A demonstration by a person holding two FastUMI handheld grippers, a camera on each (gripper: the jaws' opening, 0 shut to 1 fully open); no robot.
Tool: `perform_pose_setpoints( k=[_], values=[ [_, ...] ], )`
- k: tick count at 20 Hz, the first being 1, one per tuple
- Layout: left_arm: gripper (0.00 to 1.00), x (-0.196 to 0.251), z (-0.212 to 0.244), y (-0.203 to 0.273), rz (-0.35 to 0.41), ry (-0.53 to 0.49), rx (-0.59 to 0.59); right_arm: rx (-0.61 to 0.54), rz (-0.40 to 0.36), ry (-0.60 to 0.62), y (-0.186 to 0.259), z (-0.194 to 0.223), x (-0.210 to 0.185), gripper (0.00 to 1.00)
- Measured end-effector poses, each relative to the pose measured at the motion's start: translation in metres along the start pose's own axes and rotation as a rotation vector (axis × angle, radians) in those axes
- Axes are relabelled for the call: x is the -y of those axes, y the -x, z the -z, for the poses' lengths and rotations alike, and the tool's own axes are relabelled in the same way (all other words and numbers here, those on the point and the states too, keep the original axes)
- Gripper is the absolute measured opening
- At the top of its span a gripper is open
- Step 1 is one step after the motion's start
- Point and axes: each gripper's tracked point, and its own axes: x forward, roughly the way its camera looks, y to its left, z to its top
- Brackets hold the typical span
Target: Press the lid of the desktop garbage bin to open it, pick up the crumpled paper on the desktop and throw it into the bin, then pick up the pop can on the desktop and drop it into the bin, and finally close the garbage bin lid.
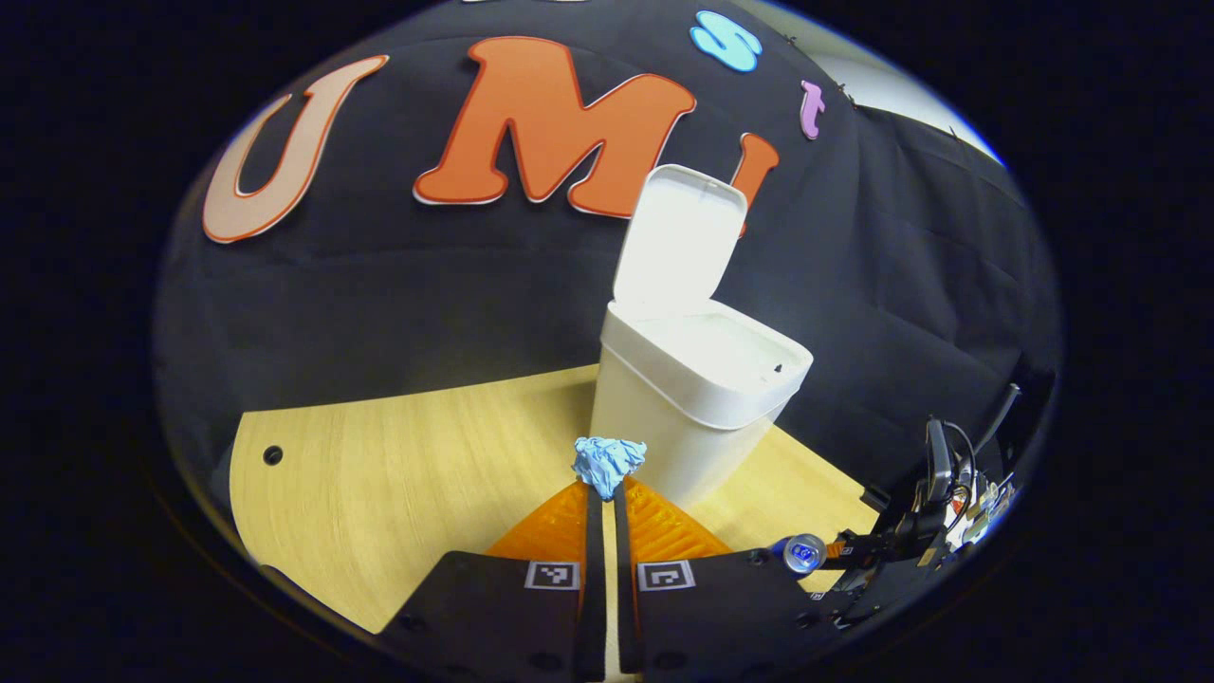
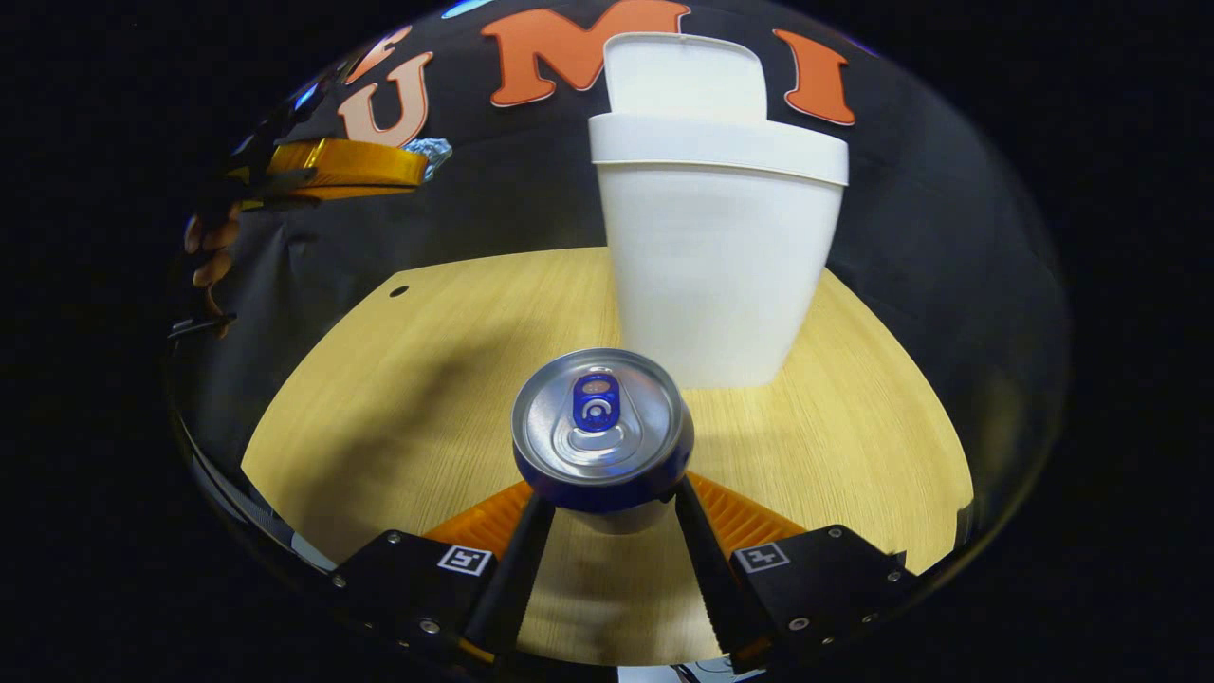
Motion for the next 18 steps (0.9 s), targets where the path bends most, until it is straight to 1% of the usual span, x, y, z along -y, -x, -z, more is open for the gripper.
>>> perform_pose_setpoints(
  k=[3,4,5,6,8,9,10,11,12,13,14,15,17,18],
  values=[
    [0.08,0.018,-0.018,-0.014,0.032,-0.022,0.022,0.002,0.025,-0.023,0.0,0.0,0.001,0.78],
    [0.08,0.022,-0.023,-0.019,0.044,-0.031,0.025,0.004,0.032,-0.033,0.0,0.0,0.001,0.73],
    [0.09,0.027,-0.027,-0.025,0.054,-0.045,0.025,0.005,0.039,-0.044,0.0,-0.001,0.001,0.77],
    [0.09,0.03,-0.031,-0.03,0.059,-0.055,0.032,0.003,0.048,-0.055,0.0,0.0,0.001,0.78],
    [0.08,0.039,-0.041,-0.041,0.077,-0.06,0.037,0.004,0.064,-0.074,0.001,-0.001,0.0,0.78],
    [0.08,0.043,-0.046,-0.048,0.086,-0.065,0.04,0.005,0.07,-0.081,0.001,-0.001,-0.001,0.73],
    [0.08,0.047,-0.051,-0.053,0.092,-0.071,0.046,0.008,0.078,-0.087,0.002,-0.002,-0.001,0.73],
    [0.08,0.051,-0.056,-0.056,0.099,-0.078,0.051,0.011,0.082,-0.094,0.002,-0.002,0.0,0.78],
    [0.08,0.054,-0.061,-0.06,0.105,-0.084,0.059,0.014,0.089,-0.1,0.003,-0.003,0.001,0.73],
    [0.08,0.058,-0.066,-0.063,0.112,-0.088,0.067,0.018,0.095,-0.105,0.005,-0.006,0.002,0.78],
    [0.08,0.061,-0.07,-0.065,0.118,-0.09,0.074,0.019,0.101,-0.112,0.006,-0.008,0.005,0.78],
    [0.08,0.066,-0.074,-0.068,0.126,-0.091,0.079,0.019,0.107,-0.117,0.007,-0.007,0.01,0.73],
    [0.08,0.072,-0.081,-0.073,0.137,-0.098,0.091,0.02,0.119,-0.125,0.011,-0.002,0.019,0.73],
    [0.08,0.076,-0.087,-0.077,0.144,-0.101,0.098,0.022,0.121,-0.131,0.012,-0.001,0.02,0.78]
  ],
)
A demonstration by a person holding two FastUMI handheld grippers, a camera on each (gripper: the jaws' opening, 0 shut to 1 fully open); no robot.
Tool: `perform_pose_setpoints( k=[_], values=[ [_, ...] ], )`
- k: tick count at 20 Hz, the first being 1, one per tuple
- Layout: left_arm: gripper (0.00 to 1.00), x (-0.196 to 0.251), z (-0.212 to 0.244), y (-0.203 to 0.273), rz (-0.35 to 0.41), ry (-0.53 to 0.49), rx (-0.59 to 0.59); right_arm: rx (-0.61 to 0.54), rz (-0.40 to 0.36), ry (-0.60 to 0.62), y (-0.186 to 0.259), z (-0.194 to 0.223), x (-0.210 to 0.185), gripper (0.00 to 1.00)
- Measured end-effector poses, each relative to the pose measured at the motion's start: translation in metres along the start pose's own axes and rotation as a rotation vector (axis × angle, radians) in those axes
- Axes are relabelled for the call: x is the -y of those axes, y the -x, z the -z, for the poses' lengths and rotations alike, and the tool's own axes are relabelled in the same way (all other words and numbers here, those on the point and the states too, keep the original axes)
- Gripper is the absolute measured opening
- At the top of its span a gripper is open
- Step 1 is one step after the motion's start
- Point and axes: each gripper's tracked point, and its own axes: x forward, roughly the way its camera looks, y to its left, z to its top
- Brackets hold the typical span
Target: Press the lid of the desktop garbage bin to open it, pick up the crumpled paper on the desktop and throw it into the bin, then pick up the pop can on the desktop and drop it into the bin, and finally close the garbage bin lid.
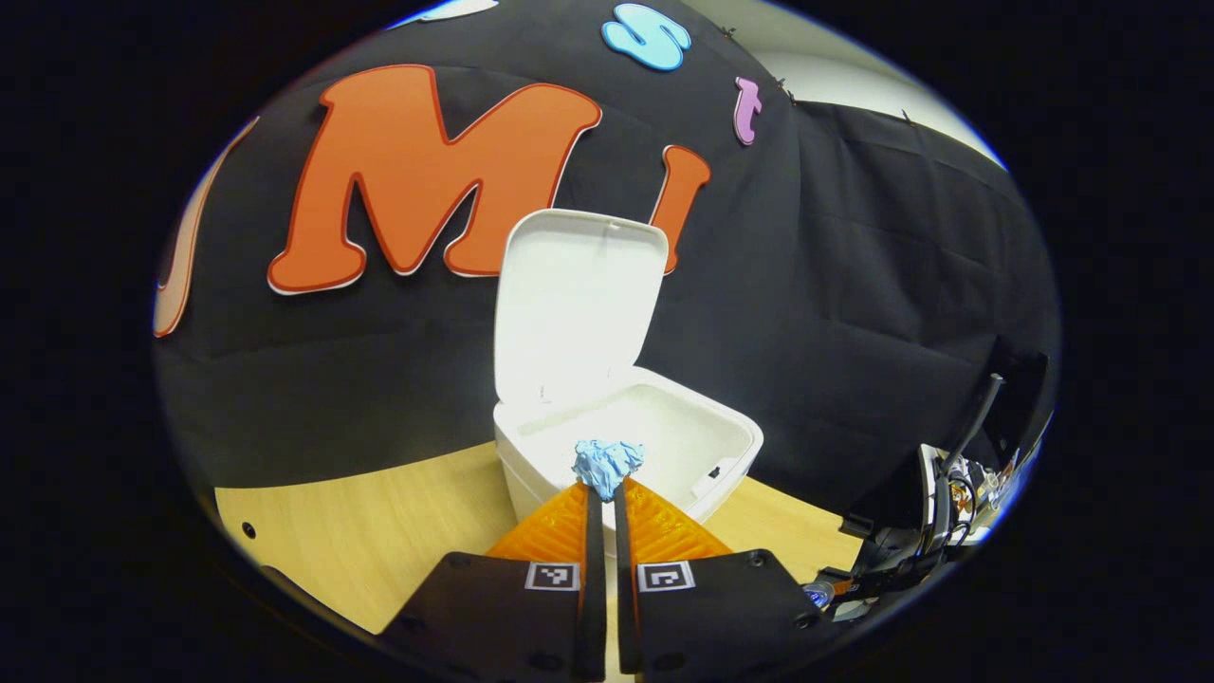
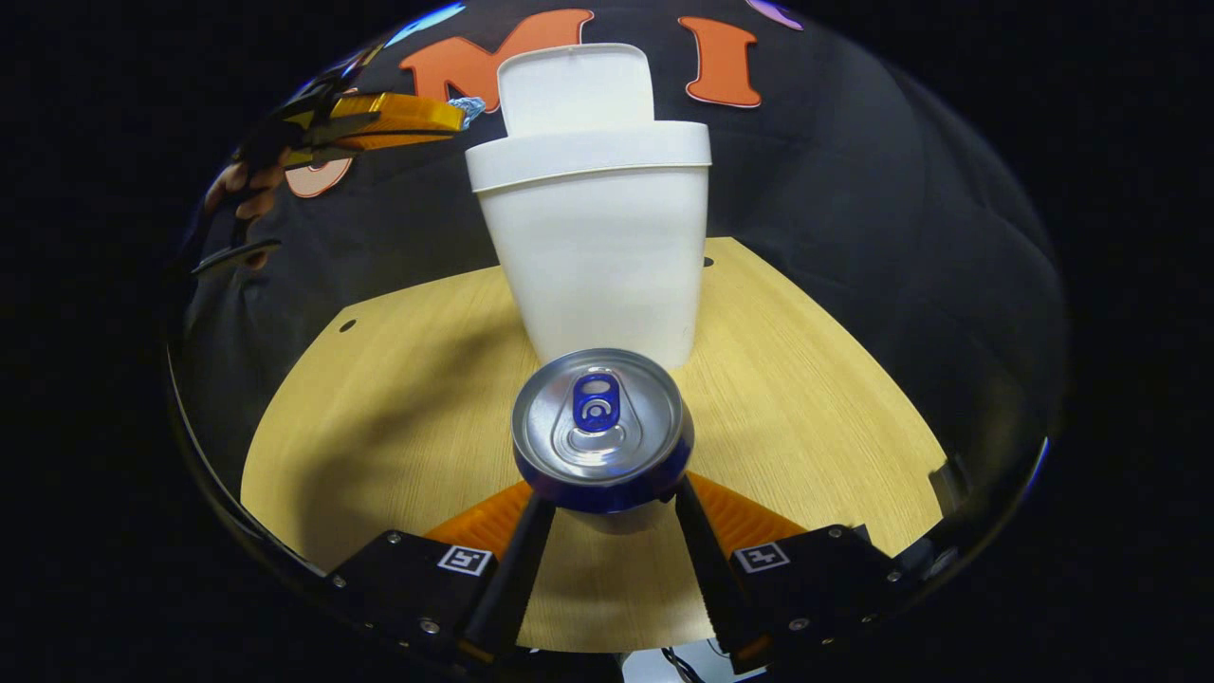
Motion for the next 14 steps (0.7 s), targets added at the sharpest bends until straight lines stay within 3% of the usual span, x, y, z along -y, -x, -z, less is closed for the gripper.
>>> perform_pose_setpoints(
  k=[2,7,8,9,14],
  values=[
    [0.08,0.006,-0.007,-0.01,0.015,-0.007,0.01,-0.001,0.008,-0.01,0.001,0.0,0.004,0.73],
    [0.08,0.016,-0.016,-0.034,0.034,-0.02,0.021,-0.006,0.028,-0.034,0.005,0.003,0.015,0.78],
    [0.08,0.016,-0.016,-0.038,0.033,-0.022,0.02,-0.01,0.034,-0.04,0.006,0.005,0.018,0.73],
    [0.08,0.017,-0.017,-0.042,0.03,-0.022,0.019,-0.009,0.037,-0.047,0.007,0.005,0.02,0.78],
    [0.08,0.011,-0.011,-0.059,0.0,-0.002,0.009,-0.003,0.055,-0.065,0.008,0.005,0.03,0.73]
  ],
)
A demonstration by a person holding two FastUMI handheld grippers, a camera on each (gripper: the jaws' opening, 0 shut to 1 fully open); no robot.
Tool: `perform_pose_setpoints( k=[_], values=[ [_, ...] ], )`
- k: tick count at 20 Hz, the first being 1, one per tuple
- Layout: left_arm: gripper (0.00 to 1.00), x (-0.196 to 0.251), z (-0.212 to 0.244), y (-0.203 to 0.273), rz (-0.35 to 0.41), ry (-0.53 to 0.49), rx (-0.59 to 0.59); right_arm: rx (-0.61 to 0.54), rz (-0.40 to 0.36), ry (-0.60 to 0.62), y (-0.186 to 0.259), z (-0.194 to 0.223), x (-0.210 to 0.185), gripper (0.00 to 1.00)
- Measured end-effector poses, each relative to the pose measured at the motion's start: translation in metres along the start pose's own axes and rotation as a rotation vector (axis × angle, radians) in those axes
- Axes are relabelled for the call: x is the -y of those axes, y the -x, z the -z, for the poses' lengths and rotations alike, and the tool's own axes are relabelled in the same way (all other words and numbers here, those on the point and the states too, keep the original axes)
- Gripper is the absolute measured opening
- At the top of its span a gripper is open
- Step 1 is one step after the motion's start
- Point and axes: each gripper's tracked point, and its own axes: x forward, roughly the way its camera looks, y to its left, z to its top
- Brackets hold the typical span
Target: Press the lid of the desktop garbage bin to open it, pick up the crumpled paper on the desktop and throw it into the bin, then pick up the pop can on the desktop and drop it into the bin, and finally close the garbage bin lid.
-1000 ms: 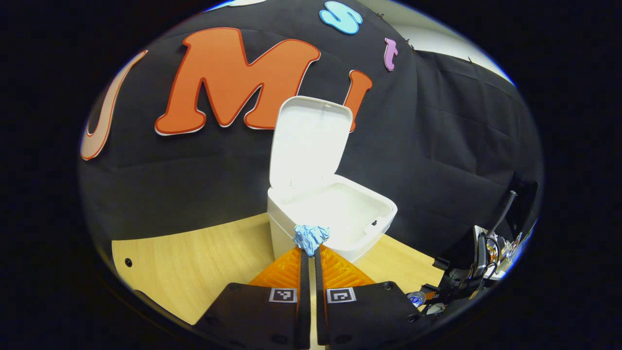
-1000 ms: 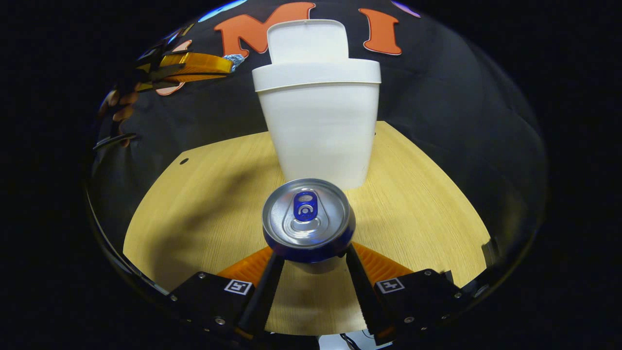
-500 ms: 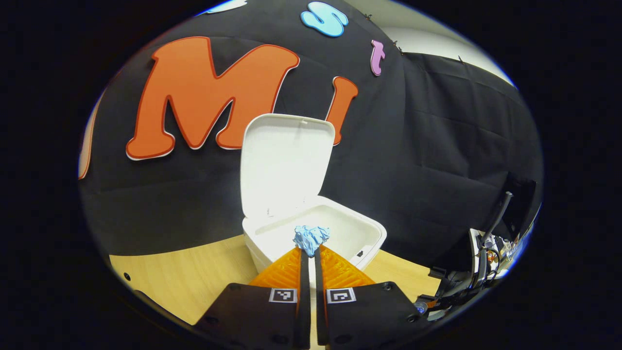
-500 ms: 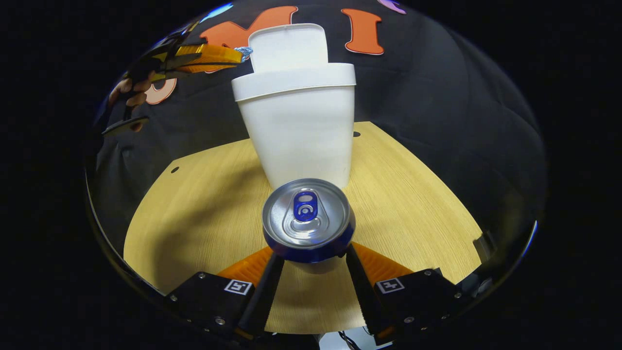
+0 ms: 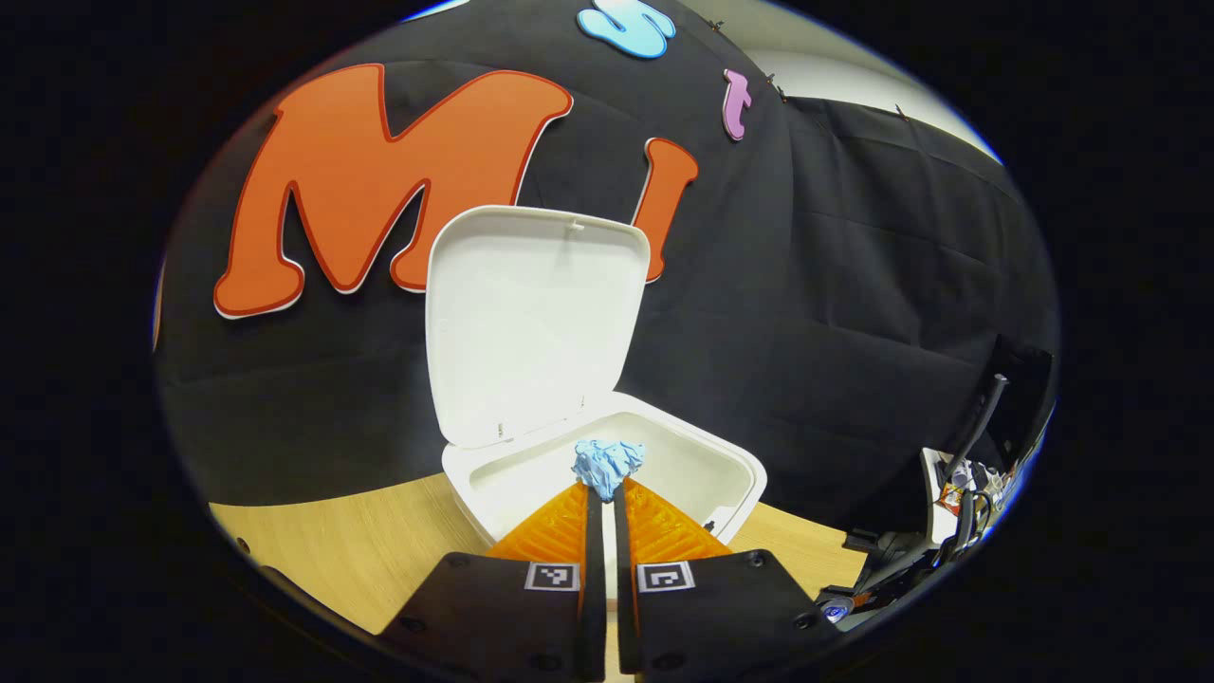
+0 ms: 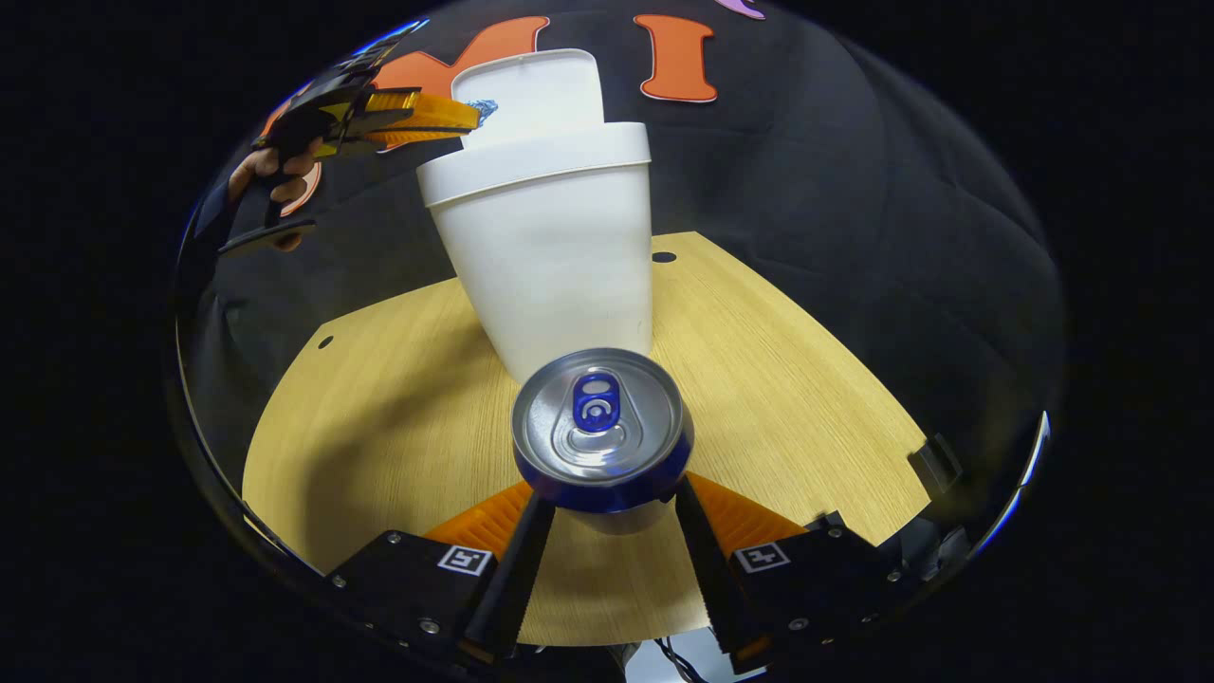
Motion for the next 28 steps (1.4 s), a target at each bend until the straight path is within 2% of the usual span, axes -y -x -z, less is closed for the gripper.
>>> perform_pose_setpoints(
  k=[2,3,4,5,6,7,9,10,11,13,14,15,16,17,18,21,22,27,28],
  values=[
    [0.08,-0.001,0.004,-0.005,-0.008,0.015,-0.008,0.0,0.003,-0.007,0.0,-0.001,0.002,0.73],
    [0.08,0.0,0.005,-0.007,-0.01,0.011,-0.012,0.002,0.005,-0.012,0.0,-0.002,0.004,0.78],
    [0.08,-0.002,0.006,-0.008,-0.019,0.004,-0.014,0.003,0.003,-0.013,0.0,-0.002,0.004,0.78],
    [0.1,0.0,0.005,-0.011,-0.018,-0.003,-0.012,0.005,0.008,-0.012,0.001,-0.003,0.006,0.73],
    [0.11,0.0,0.003,-0.012,-0.017,-0.008,-0.01,0.008,0.007,-0.01,0.001,-0.004,0.007,0.78],
    [0.12,0.001,0.003,-0.011,-0.021,-0.014,-0.011,0.007,0.008,-0.01,0.001,-0.005,0.008,0.73],
    [0.14,0.003,0.003,-0.013,-0.02,-0.019,-0.011,-0.001,0.007,-0.011,0.0,-0.005,0.008,0.73],
    [0.17,0.002,0.003,-0.01,-0.022,-0.023,-0.011,0.001,0.008,-0.011,0.001,-0.006,0.009,0.78],
    [0.18,0.003,0.002,-0.009,-0.019,-0.025,-0.011,0.004,0.005,-0.011,0.001,-0.007,0.009,0.78],
    [0.3,0.002,0.002,-0.009,-0.025,-0.03,-0.007,0.007,0.004,-0.005,0.0,-0.009,0.009,0.78],
    [0.31,0.001,-0.001,-0.008,-0.028,-0.03,-0.003,0.009,0.005,-0.002,0.001,-0.01,0.009,0.78],
    [0.35,0.002,-0.001,-0.007,-0.031,-0.029,-0.002,0.012,0.003,0.0,0.001,-0.012,0.009,0.73],
    [0.35,0.002,-0.002,-0.006,-0.031,-0.027,0.0,0.015,0.004,0.003,0.002,-0.014,0.009,0.78],
    [0.45,0.001,-0.002,-0.002,-0.032,-0.026,0.002,0.02,0.003,0.004,0.003,-0.016,0.009,0.78],
    [0.51,-0.001,-0.002,0.001,-0.034,-0.026,0.004,0.023,0.002,0.007,0.003,-0.018,0.009,0.73],
    [0.92,-0.007,0.002,0.007,-0.063,-0.034,-0.012,0.021,0.0,0.015,0.003,-0.021,0.009,0.78],
    [0.96,-0.01,0.0,0.01,-0.07,-0.032,-0.005,0.023,-0.002,0.018,0.004,-0.023,0.009,0.78],
    [0.96,-0.016,-0.005,0.031,-0.088,-0.03,0.022,0.042,-0.01,0.036,0.005,-0.036,0.008,0.78],
    [0.96,-0.018,-0.004,0.035,-0.093,-0.027,0.025,0.046,-0.011,0.039,0.006,-0.04,0.008,0.73]
  ],
)
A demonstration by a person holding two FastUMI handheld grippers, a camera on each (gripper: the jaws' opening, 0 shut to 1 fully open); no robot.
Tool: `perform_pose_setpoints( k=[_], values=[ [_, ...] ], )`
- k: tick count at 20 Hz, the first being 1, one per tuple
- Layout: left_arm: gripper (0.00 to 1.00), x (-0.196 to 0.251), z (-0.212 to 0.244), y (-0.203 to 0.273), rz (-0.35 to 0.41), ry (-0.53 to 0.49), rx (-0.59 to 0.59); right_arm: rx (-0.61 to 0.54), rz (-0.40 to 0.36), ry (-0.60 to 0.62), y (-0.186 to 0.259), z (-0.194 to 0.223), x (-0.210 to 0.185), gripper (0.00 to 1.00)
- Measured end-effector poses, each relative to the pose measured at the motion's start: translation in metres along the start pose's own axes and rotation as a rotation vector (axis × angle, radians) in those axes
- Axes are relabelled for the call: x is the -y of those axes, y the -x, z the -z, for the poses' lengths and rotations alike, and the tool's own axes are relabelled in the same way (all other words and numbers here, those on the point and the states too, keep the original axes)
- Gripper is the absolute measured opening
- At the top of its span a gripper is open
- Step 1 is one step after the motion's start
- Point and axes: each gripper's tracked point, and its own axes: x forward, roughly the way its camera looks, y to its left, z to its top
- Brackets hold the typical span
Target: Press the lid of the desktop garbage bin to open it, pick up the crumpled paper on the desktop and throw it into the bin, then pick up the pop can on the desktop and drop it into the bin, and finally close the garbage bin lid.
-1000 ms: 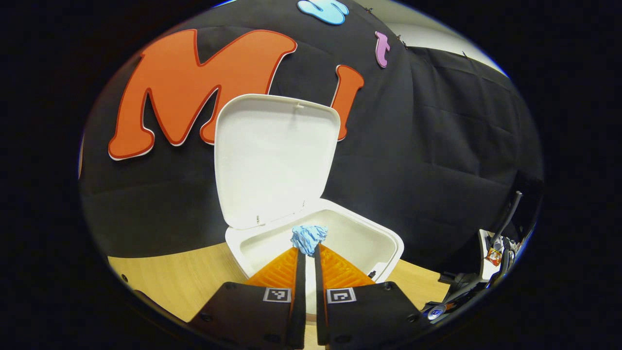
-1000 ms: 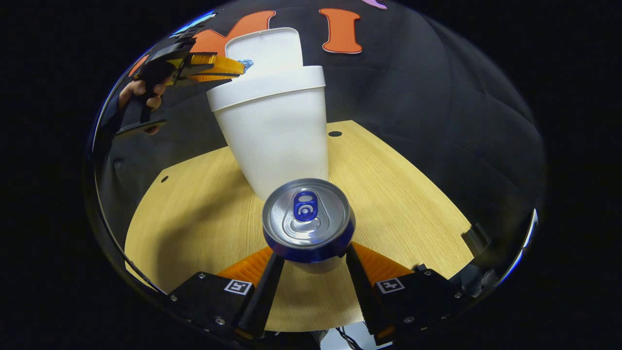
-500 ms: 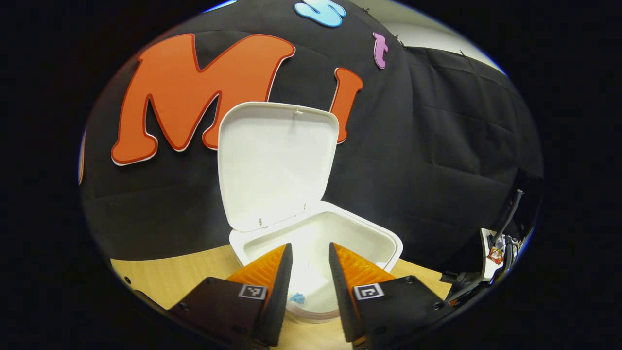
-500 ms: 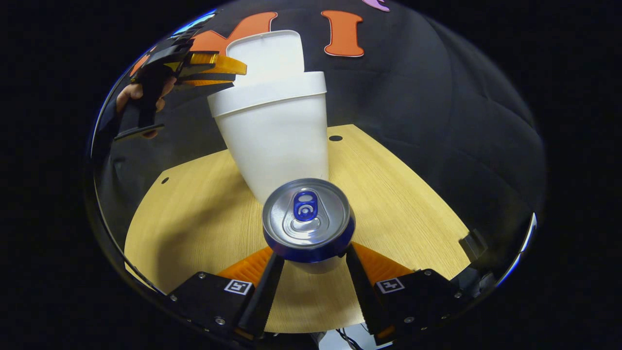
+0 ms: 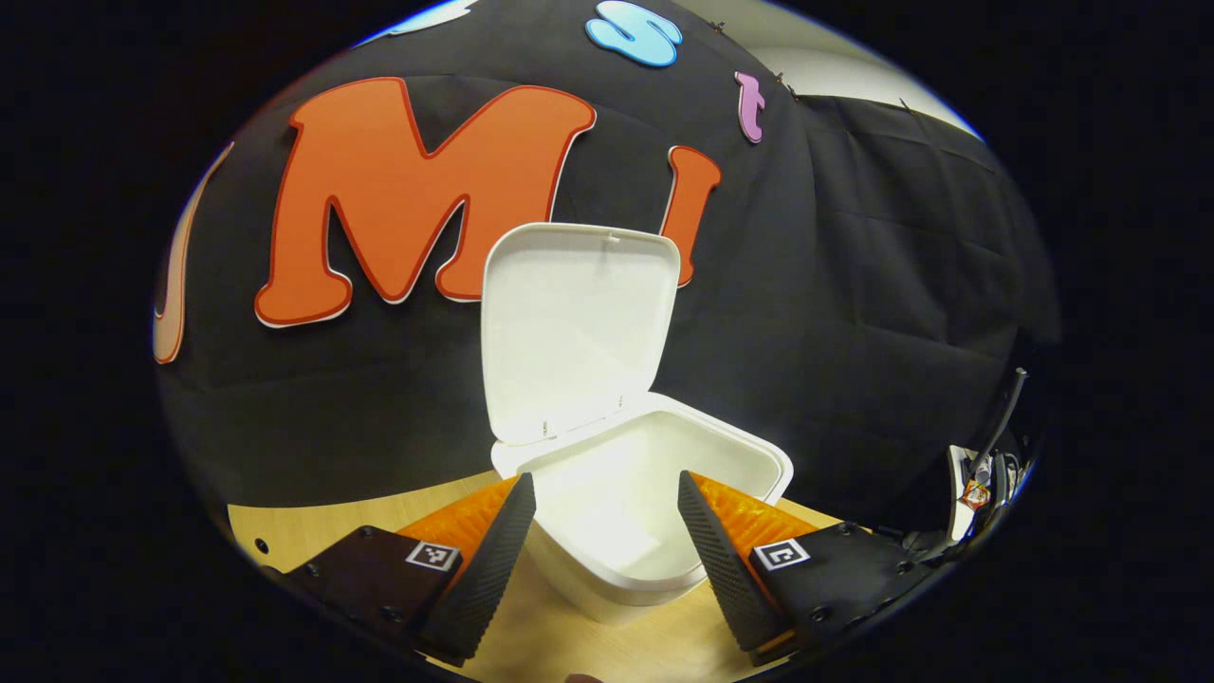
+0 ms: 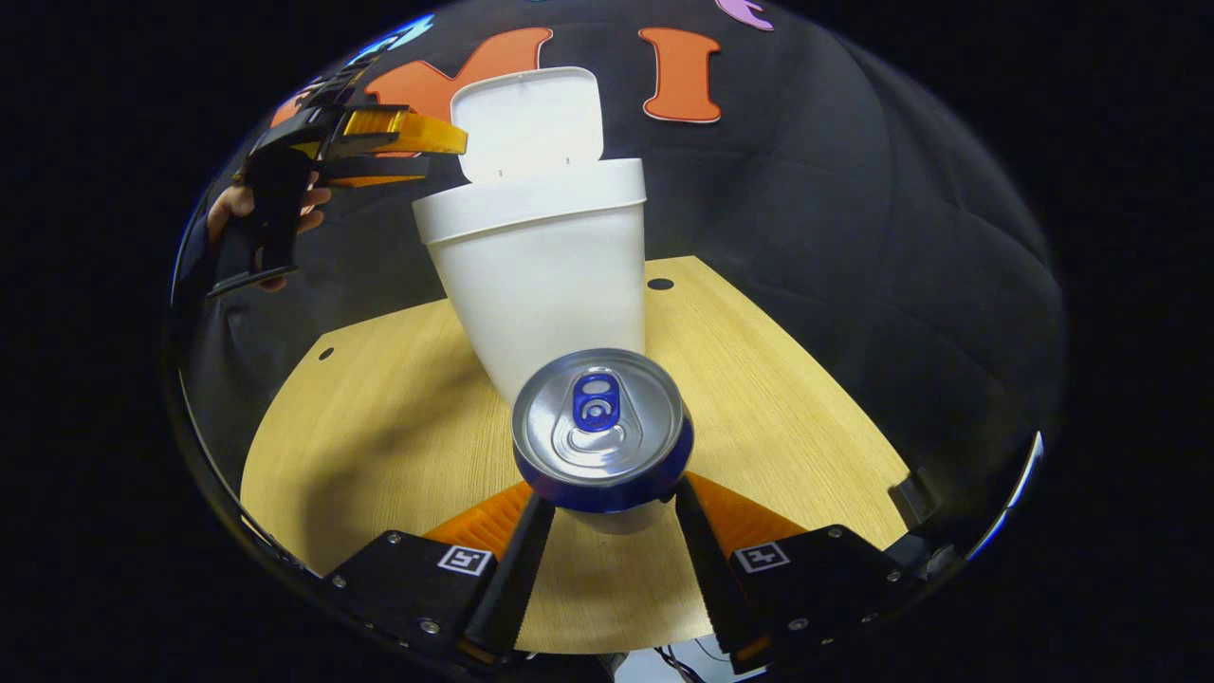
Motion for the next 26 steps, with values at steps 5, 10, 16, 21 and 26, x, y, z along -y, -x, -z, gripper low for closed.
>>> perform_pose_setpoints(
  k=[5,10,16,21,26],
  values=[
    [0.97,-0.017,0.015,0.026,-0.048,-0.002,-0.005,0.02,-0.009,0.025,0.002,-0.016,0.001,0.78],
    [0.97,-0.04,0.036,0.053,-0.107,-0.006,-0.022,0.035,-0.011,0.044,0.002,-0.041,0.004,0.73],
    [0.98,-0.073,0.055,0.09,-0.209,0.004,-0.02,0.08,-0.02,0.082,0.004,-0.077,0.002,0.73],
    [0.97,-0.09,0.075,0.116,-0.262,0.002,-0.041,0.099,-0.028,0.093,0.005,-0.098,0.003,0.78],
    [0.97,-0.098,0.099,0.135,-0.301,0.038,-0.068,0.122,-0.039,0.107,0.006,-0.123,-0.001,0.73]
  ],
)
